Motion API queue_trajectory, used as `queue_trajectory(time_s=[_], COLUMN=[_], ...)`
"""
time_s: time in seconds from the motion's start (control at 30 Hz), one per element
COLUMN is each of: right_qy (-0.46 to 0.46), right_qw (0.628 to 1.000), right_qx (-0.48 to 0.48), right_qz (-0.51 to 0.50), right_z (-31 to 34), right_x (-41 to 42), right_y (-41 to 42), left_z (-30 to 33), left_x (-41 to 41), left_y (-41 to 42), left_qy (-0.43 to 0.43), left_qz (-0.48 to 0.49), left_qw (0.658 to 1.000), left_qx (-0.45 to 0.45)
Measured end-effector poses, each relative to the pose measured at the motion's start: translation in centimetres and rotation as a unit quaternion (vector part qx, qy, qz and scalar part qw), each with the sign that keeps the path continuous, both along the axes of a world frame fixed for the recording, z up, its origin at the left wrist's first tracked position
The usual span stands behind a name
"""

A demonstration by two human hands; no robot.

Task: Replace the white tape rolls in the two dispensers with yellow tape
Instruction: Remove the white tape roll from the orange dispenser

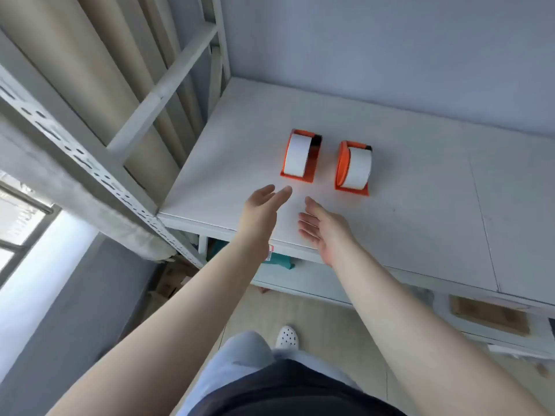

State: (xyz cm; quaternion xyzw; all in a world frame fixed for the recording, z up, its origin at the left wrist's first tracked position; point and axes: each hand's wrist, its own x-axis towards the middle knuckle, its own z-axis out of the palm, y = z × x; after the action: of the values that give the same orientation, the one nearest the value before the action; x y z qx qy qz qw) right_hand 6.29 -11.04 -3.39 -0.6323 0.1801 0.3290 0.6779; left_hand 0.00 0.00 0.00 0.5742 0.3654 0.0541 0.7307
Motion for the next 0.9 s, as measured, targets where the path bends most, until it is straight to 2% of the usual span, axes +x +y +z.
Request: queue_trajectory(time_s=[0.13, 0.3, 0.5, 0.77, 0.9], right_qy=[0.019, 0.038, 0.044, 0.030, 0.020], right_qw=[0.999, 0.993, 0.988, 0.993, 0.995], right_qx=[0.008, 0.055, 0.073, 0.048, 0.012], right_qz=[-0.034, -0.100, -0.125, -0.102, -0.096], right_z=[-0.5, -1.0, -0.9, -1.2, -1.5], right_x=[2.0, 5.3, 6.8, 6.4, 5.8], right_y=[1.2, 4.0, 5.8, 6.1, 5.9], left_z=[0.0, -1.3, -2.7, 1.3, 4.2], left_x=[2.8, 7.4, 10.0, 12.4, 14.6], left_y=[0.9, 3.1, 5.8, 7.9, 8.4], left_qy=[-0.011, -0.010, 0.002, -0.027, -0.066], left_qz=[-0.004, -0.012, -0.130, -0.163, -0.111], left_qw=[0.999, 0.991, 0.972, 0.981, 0.991], left_qx=[0.031, 0.134, 0.194, 0.103, 0.023])
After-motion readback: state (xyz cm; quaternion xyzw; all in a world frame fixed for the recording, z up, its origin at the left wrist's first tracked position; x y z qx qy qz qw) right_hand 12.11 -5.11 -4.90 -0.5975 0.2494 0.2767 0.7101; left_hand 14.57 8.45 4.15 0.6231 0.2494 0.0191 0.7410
